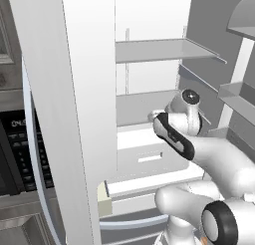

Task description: Retrieve the kiwi and orange from the fridge and place them into the bowl on the dining table.

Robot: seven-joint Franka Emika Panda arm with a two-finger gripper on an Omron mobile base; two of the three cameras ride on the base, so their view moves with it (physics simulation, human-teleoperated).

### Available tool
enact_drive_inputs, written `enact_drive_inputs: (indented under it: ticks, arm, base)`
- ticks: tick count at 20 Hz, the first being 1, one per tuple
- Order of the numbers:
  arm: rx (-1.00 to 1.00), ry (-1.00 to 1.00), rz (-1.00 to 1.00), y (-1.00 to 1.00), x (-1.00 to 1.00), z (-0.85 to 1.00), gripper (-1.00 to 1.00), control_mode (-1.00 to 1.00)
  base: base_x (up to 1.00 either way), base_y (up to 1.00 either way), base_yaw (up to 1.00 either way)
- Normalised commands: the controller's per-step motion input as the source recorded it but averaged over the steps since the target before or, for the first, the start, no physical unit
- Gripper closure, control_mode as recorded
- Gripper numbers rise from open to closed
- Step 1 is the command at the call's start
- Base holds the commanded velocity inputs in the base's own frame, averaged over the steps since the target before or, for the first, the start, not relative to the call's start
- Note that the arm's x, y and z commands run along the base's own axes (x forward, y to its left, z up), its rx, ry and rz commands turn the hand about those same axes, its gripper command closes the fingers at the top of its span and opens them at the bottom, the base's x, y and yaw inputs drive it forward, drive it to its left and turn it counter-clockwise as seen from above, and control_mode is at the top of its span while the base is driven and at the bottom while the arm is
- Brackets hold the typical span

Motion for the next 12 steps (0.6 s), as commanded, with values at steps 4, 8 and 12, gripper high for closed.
enact_drive_inputs:
  ticks: [4, 8, 12]
  arm:
    - [0.0, 0.01, 0.28, 0.16, -0.78, 0.97, 1.0, -1.0]
    - [0.0, 0.0, 0.1, 0.0, -0.75, 0.86, 1.0, -1.0]
    - [-0.02, -0.02, 0.01, 0.0, -0.89, 0.66, 1.0, -1.0]
  base:
    - [0.0, 0.0, 0.0]
    - [0.0, 0.0, 0.0]
    - [0.0, 0.0, 0.0]
